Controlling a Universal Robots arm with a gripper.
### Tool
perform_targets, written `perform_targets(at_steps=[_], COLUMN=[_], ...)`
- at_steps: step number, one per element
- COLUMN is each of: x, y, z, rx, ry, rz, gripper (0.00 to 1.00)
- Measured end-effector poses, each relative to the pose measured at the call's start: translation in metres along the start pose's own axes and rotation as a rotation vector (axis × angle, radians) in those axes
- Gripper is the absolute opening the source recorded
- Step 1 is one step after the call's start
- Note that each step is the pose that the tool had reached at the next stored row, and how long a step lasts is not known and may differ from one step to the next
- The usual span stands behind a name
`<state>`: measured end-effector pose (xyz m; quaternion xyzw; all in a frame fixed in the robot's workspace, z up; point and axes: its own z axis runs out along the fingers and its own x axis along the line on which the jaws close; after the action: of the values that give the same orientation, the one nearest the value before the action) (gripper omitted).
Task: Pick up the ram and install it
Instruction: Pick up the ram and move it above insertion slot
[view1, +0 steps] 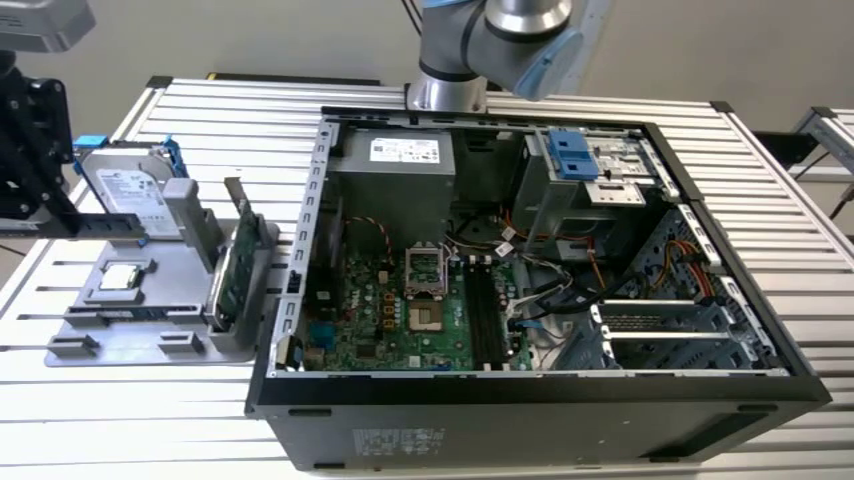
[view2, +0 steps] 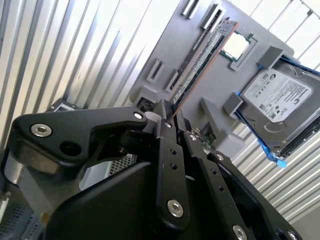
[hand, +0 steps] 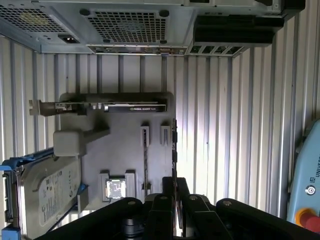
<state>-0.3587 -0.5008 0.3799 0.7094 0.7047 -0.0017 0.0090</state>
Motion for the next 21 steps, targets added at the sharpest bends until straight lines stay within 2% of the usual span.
perform_targets(at_steps=[21], x=[0.0003], y=[0.0414], z=[0.0005], rx=[0.0002], ry=[0.0], rz=[0.0], gripper=[0.0])
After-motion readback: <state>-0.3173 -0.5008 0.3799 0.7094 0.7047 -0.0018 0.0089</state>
